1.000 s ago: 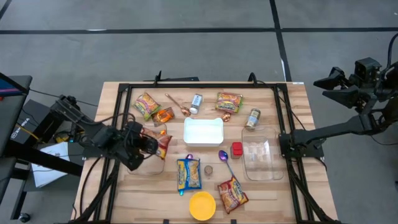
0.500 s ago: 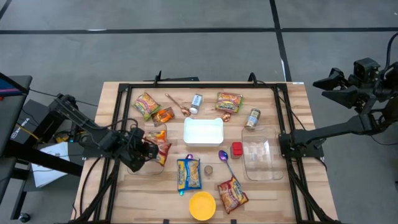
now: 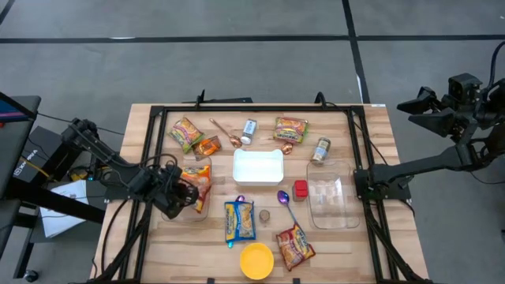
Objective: Pick & Place Food Item
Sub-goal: Put the left red noodle pack into the left transparent bin
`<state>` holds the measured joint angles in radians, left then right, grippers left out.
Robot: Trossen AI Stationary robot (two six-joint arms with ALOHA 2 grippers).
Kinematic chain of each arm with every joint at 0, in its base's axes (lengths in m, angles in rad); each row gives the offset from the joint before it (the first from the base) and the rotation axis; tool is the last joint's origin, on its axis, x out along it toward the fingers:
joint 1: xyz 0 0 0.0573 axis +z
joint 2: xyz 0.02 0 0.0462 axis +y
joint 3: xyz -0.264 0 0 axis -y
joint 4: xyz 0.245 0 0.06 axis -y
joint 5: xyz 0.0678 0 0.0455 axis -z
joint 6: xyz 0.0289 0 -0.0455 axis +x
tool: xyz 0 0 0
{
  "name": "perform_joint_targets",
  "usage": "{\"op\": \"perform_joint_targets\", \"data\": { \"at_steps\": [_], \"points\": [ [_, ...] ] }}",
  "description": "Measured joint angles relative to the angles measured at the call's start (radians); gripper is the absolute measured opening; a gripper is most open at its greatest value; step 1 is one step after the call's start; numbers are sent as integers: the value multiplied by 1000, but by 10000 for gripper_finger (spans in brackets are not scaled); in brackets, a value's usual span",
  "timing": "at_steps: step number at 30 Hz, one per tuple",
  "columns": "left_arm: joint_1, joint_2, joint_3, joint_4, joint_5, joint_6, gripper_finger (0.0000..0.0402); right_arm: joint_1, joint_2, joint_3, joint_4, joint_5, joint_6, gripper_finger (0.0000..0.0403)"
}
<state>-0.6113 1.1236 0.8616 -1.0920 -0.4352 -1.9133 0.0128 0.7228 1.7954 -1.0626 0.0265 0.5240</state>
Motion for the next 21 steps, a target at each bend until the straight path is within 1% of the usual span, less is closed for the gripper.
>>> {"op": "perform_joint_targets", "data": {
  "at_steps": [10, 14, 21],
  "points": [
    [-2, 5, -16, 4, 50, -3, 0, 0, 0, 0, 0, 0, 0, 265],
    [-2, 5, -35, 42, 71, -3, 0, 0, 0, 0, 0, 0, 0, 265],
    [-2, 5, -93, 155, 122, 0, 0, 0, 0, 0, 0, 1, -1, 265]
  ]
}}
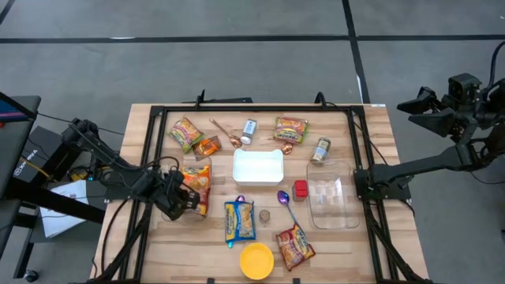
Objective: Pick & Place Food Item
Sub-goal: Put the left red noodle pack into the left transparent bin, then adjust the left transparent bin on the table
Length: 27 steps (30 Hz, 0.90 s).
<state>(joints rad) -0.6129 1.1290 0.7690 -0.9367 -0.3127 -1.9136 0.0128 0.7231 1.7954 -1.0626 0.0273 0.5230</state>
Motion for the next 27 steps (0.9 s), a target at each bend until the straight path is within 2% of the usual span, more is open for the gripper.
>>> {"op": "perform_joint_targets", "data": {
  "at_steps": [7, 18, 24, 27],
  "points": [
    [0, 1, -63, 190, 6, 45, 4, 0, 0, 0, 0, 0, -2, 265],
    [-9, -38, -67, 133, 2, 54, 56, 0, 0, 0, 0, 2, 0, 265],
    [-9, -78, -66, 137, -82, 121, 60, 0, 0, 0, 0, 2, -5, 265],
    [-9, -92, -66, 194, -151, 186, 53, 0, 0, 0, 0, 5, -7, 265]
  ]
}}
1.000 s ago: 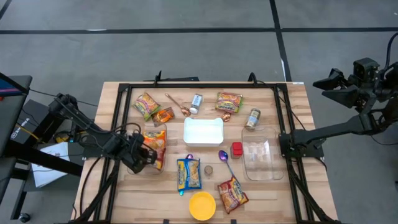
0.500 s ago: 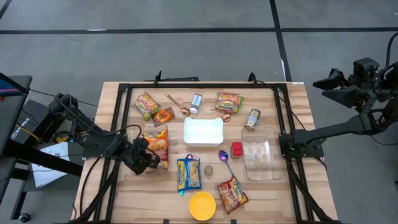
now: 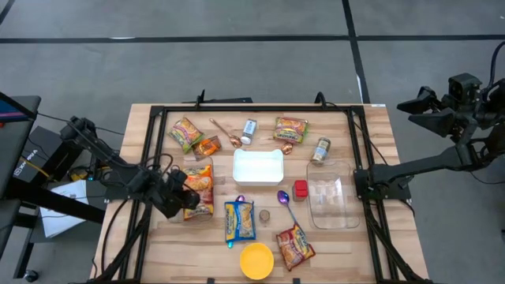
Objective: Pick & Place Food Item
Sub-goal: Adjust the left transparent bin on the table, then put the left green noodle pack into the left transparent bin
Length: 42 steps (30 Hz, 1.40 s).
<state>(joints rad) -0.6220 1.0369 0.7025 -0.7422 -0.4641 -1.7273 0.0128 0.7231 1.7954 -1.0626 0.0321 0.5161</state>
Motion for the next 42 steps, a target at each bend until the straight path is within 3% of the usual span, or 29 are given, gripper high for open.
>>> {"op": "perform_joint_targets", "data": {
  "at_steps": [3, 6, 11, 19, 27, 35, 42],
  "points": [
    [1, -24, 0, 123, -42, 224, 46, 0, 0, 0, 0, 15, -3, 265],
    [7, -26, 2, 160, 29, 384, 37, 0, 0, 0, 1, 21, -15, 265],
    [6, 9, 0, -6, 244, 270, 10, 0, 2, 0, 2, 21, -18, 265],
    [-4, 15, 0, -81, 488, 245, 1, 0, 3, 0, 8, 49, -11, 265],
    [-7, 15, 0, -196, 586, 249, 0, 0, 3, 0, 9, 74, -10, 265],
    [-7, 9, 0, -196, 569, 255, 0, 0, 3, 0, 9, 92, -11, 265],
    [-5, -63, 0, 36, 294, 312, 0, 0, 3, 0, 9, 100, -19, 265]
  ]
}}
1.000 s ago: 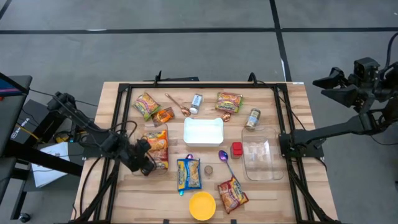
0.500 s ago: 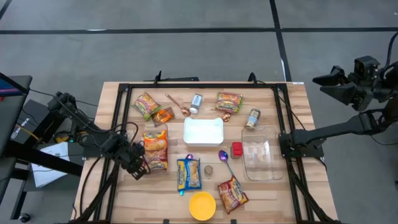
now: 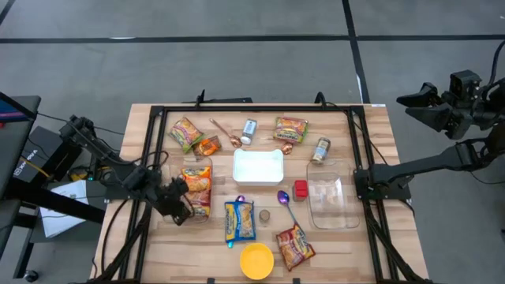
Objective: Pick & Place Food Item
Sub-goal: Put the left green noodle pack into the left transparent bin
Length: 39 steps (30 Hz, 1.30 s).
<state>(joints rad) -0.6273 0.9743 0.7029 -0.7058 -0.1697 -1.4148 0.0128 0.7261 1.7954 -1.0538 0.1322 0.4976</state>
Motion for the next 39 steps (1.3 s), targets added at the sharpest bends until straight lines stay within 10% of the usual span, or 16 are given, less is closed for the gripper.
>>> {"op": "perform_joint_targets", "data": {
  "at_steps": [6, 11, 14, 18, 29, 39],
  "points": [
    [0, -19, 0, 360, -376, 317, 1, 0, 0, 0, 0, 0, -8, 265],
    [90, -23, 0, 1073, -769, 921, 11, 0, 0, 0, 0, 0, -26, 265],
    [233, -15, 2, 1564, -681, 1333, 19, 0, 0, 0, 0, 0, -35, 265],
    [471, 11, 52, 1936, -224, 1608, 26, 0, 0, 0, 16, 25, -35, 265],
    [856, 34, 494, 1191, -24, 1565, 49, 0, 0, 0, 40, 52, -6, 265],
    [927, 81, 595, 1157, 47, 1564, 72, -2, 0, 0, 26, 116, -8, 265]
  ]
}}
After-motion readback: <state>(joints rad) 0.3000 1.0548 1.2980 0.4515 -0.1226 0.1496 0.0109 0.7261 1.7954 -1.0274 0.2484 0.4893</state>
